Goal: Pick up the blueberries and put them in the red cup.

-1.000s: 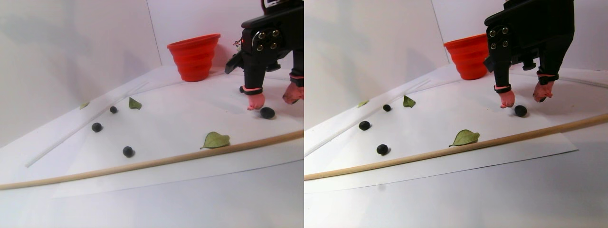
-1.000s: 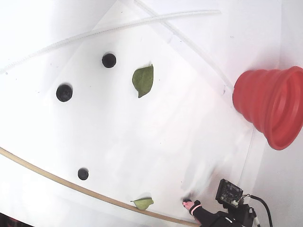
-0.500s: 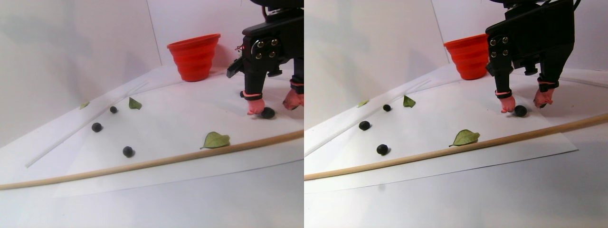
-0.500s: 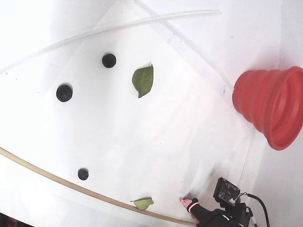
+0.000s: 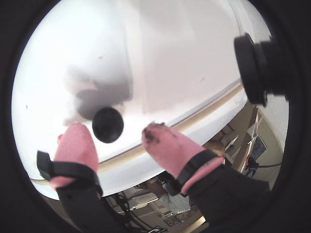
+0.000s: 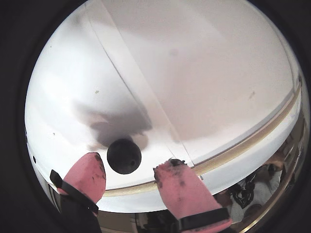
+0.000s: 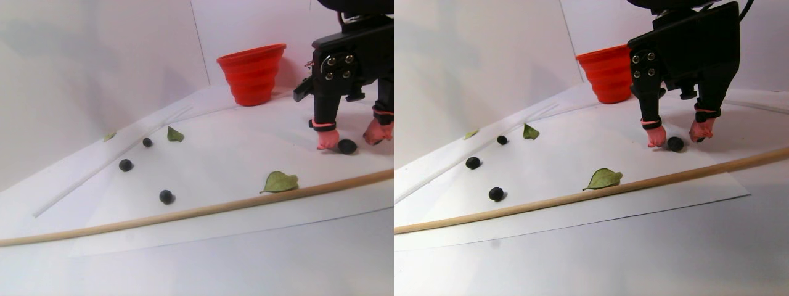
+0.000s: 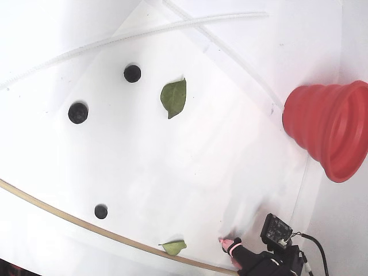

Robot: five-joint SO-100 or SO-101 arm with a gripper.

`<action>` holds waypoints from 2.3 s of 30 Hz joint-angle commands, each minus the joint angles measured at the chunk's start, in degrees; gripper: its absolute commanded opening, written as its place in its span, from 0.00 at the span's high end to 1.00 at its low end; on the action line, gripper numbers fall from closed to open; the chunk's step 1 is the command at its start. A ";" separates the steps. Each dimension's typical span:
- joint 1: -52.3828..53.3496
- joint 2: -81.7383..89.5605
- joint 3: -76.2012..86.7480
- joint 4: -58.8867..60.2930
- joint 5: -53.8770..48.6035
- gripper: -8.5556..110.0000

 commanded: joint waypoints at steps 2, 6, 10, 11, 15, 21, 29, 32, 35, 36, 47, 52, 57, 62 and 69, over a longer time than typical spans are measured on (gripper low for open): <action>-0.09 0.44 -1.32 -1.23 0.53 0.76; -0.18 -0.09 -1.58 -1.49 0.70 0.77; -0.26 -0.53 -2.02 -1.76 1.23 0.77; -0.35 -0.62 -2.02 -1.85 1.41 0.77; -0.44 -0.97 -2.20 -2.29 1.76 0.78; -0.44 -1.85 -2.29 -3.34 1.85 0.79; -0.44 -1.93 -1.76 -3.87 1.85 0.81; -0.44 -1.93 -1.76 -3.96 1.85 0.82; -0.44 -1.49 -1.49 -3.96 1.76 0.83; -0.44 -1.41 -1.49 -3.96 1.67 0.83; -0.53 4.13 -0.18 -1.85 0.97 0.83; -0.88 8.09 0.35 0.53 1.05 0.83; -1.32 12.04 0.62 3.25 1.05 0.84; -1.76 15.82 0.79 5.36 0.97 0.84; -2.64 21.09 0.70 8.09 0.53 0.84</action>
